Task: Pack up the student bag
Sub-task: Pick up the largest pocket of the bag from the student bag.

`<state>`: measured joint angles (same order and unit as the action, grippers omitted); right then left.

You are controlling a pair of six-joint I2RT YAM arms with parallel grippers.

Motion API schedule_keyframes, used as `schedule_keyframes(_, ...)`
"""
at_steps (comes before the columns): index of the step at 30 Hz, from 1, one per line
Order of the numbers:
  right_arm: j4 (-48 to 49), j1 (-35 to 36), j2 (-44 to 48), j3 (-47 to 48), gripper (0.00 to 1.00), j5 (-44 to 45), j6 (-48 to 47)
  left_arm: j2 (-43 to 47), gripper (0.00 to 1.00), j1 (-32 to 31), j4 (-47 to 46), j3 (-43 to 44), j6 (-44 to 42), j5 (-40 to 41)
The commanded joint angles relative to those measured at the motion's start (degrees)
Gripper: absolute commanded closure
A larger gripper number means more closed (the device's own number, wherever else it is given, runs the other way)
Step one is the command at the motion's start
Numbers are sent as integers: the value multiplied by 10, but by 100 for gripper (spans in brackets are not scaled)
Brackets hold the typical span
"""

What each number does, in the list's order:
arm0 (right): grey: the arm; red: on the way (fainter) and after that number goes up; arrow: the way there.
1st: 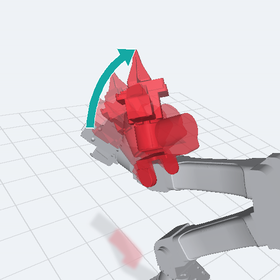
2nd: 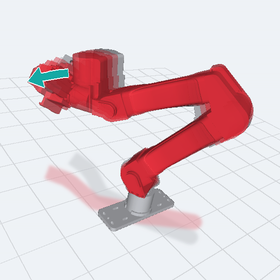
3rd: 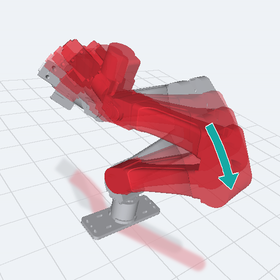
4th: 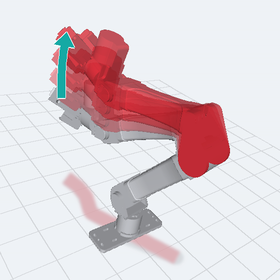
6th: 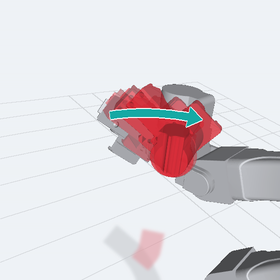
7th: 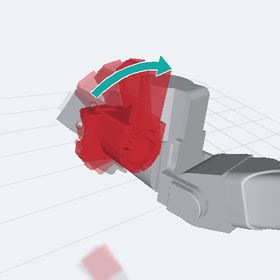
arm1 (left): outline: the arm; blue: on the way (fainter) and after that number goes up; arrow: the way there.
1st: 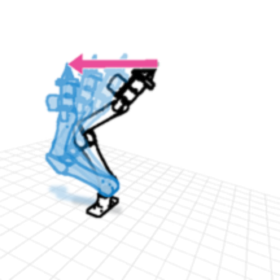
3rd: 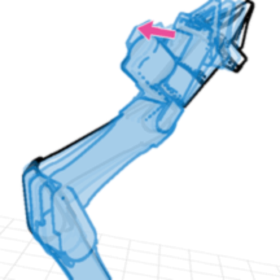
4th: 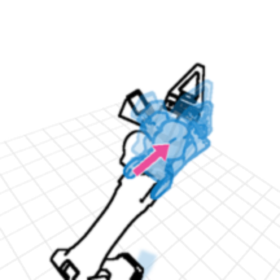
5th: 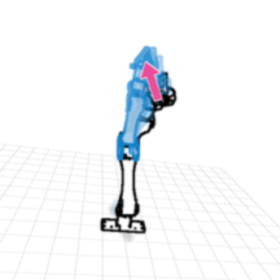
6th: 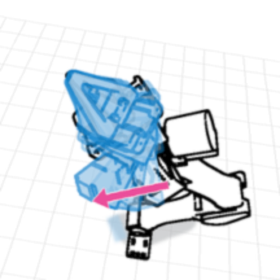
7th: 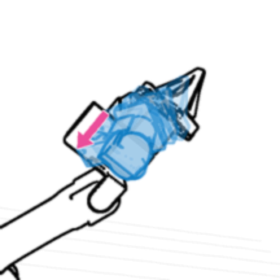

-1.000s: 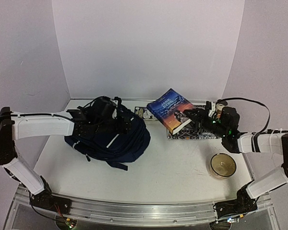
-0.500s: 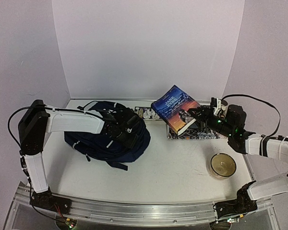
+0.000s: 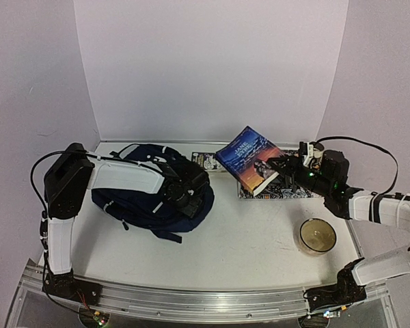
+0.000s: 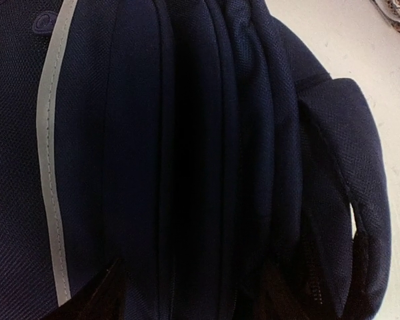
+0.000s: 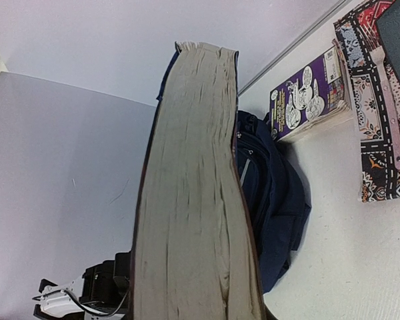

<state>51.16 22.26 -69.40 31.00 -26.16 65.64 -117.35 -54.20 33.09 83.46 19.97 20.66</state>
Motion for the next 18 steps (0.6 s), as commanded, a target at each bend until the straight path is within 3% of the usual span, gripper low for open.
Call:
schedule_keyframes(1,138,2,14,45,100,-31,-14,-24,47,1,46,13,20,61)
schedule_keyframes(4,138,2,16,42,100,-39,-13,0,68,1,55,23,24,63)
schedule_keyframes(10,128,3,22,30,100,-53,-7,64,97,2,94,62,22,60)
schedule_keyframes(18,102,10,36,11,100,-65,7,104,100,5,192,167,23,83)
